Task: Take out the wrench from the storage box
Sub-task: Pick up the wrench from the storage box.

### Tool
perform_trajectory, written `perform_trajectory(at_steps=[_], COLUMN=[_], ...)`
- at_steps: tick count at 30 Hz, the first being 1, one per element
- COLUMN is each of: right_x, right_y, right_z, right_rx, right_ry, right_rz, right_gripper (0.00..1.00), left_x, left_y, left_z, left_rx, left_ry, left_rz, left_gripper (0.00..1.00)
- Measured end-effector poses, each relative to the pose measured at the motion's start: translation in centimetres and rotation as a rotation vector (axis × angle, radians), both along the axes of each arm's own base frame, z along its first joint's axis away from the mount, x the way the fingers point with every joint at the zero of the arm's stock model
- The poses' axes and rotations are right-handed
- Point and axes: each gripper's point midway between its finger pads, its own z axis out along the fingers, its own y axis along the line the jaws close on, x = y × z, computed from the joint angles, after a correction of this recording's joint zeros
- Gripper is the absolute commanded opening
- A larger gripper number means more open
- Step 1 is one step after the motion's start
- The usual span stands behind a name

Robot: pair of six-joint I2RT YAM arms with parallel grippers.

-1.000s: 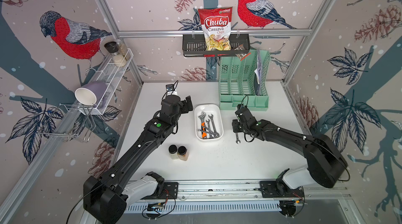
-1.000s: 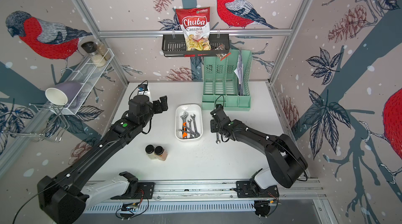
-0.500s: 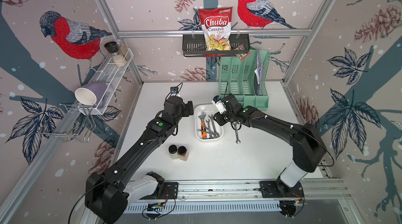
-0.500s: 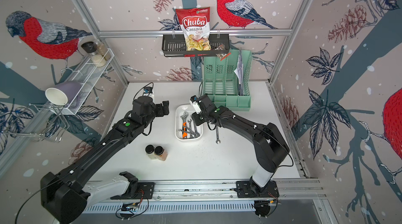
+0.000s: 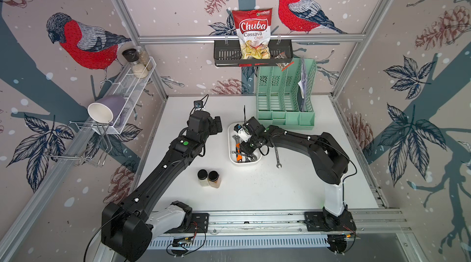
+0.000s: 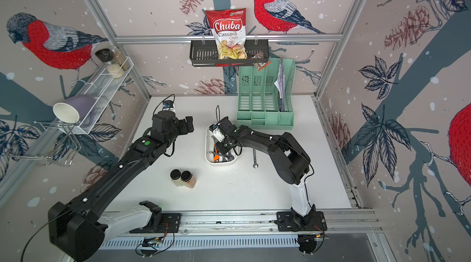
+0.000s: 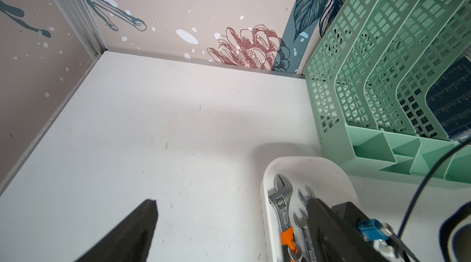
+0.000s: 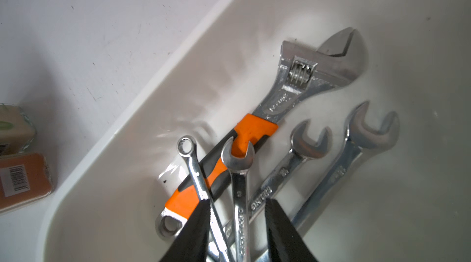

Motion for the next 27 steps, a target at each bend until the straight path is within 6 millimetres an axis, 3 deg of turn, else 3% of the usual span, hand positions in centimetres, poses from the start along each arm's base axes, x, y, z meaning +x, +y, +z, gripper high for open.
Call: perform_trajectory(at_steps=[6,18,27], right_x=[-0.3,-0.6,0.2], right_y=[-0.3,-0.7,-0.3], right_z=[-1.7,-2.5,-3.0], right_rx=[-0.038,-0.063,-0.058], right_ry=[0.027,0.035,0.011], right_rz=[0.012,0.025,0.016], right_gripper=[0.33,0.32,0.21], left_x=[0.2,0.2,0.2], left_y=[0.2,0.0,0.1], left_z=[-0.1,-0.2,-0.2], left_rx=[-0.011,-0.041,-0.043], left_ry=[0.007,0.014,0.014], left_rz=[0.000,-0.013,-0.011], left_gripper=[0.95,0.95,0.94])
